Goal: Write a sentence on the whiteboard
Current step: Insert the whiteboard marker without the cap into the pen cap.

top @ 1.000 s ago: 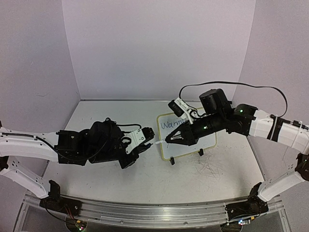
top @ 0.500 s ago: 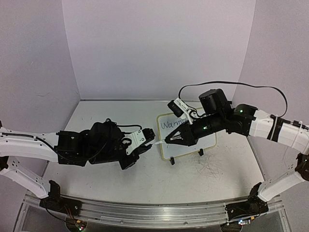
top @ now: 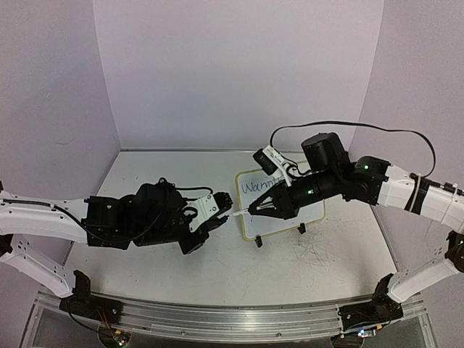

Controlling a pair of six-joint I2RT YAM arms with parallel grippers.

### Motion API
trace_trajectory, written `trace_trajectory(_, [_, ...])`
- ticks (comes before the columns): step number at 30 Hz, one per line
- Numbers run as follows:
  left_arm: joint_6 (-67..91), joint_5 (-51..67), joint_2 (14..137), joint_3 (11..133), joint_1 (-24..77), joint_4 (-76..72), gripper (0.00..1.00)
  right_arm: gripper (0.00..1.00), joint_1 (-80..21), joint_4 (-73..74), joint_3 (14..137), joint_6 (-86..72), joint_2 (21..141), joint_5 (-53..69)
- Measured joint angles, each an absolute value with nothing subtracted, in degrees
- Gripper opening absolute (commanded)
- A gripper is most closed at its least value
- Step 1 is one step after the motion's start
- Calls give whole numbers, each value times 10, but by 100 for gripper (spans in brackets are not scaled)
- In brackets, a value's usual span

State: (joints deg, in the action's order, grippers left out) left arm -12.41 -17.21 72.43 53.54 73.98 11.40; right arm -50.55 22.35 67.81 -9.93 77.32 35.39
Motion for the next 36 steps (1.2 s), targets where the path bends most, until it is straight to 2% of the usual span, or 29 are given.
trace_trajectory(23, [-135,-178,719,535,754,114,0,0,-515,215,673,-99,786,363])
trace_trajectory(31, [-169,-172,719,536,769,122,0,0,-515,229,687,-68,816,414])
trace_trajectory(36, [-214,-168,735,576,777,179,0,0,-514,281,730,-25,861,455])
